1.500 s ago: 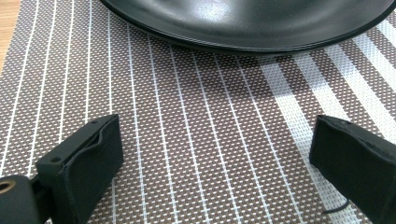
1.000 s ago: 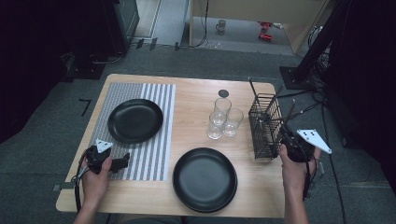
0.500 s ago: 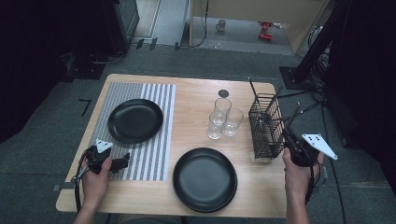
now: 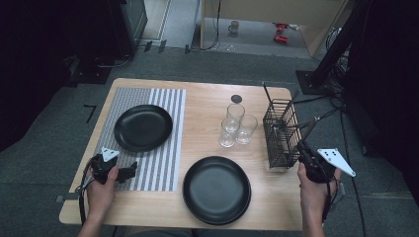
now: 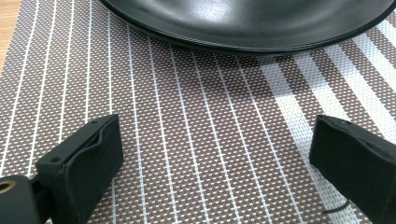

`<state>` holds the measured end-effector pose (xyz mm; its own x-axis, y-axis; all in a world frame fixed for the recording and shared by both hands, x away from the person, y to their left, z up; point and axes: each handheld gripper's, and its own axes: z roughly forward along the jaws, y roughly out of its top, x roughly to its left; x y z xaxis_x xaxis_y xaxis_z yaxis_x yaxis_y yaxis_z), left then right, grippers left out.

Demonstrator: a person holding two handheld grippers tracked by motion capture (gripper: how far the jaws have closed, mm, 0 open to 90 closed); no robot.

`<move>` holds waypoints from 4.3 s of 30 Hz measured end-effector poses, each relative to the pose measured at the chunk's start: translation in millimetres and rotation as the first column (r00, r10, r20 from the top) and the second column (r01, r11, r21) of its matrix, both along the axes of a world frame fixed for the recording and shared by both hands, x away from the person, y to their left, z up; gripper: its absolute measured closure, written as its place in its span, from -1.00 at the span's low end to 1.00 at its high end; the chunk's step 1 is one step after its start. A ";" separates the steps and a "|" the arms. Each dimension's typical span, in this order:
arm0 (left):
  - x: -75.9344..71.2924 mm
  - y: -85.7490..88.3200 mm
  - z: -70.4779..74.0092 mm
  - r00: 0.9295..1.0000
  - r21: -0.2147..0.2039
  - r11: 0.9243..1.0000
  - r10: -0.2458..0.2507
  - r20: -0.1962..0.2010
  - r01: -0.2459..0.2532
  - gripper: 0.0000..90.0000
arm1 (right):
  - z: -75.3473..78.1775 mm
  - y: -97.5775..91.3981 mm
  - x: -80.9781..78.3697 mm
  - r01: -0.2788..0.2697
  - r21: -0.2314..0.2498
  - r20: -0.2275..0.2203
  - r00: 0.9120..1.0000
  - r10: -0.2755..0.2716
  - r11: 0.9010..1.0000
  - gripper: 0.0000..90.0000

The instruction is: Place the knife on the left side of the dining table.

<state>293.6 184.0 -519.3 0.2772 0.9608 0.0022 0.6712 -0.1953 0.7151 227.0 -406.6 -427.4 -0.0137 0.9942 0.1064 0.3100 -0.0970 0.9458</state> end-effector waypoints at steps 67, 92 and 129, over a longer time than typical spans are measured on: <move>0.0 0.0 0.0 1.000 0.000 1.000 0.000 0.000 0.000 -0.93 | 37.3 12.9 59.2 0.041 -0.029 0.008 0.999 -0.040 0.999 0.45; 0.0 0.0 0.0 1.000 -0.001 1.000 0.000 0.000 0.000 -0.93 | 26.2 16.2 85.6 0.013 -0.049 -0.127 0.992 -0.019 0.999 0.74; 0.0 0.0 0.0 1.000 0.000 1.000 0.000 0.000 0.000 -0.93 | 45.3 13.4 61.0 -0.011 0.003 0.064 0.998 0.011 1.000 0.88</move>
<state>293.7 184.0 -519.3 0.2772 0.9608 0.0020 0.6711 -0.1951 0.7152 288.0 -393.1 -382.1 -0.0316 0.9937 0.1079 0.2497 -0.0967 0.9635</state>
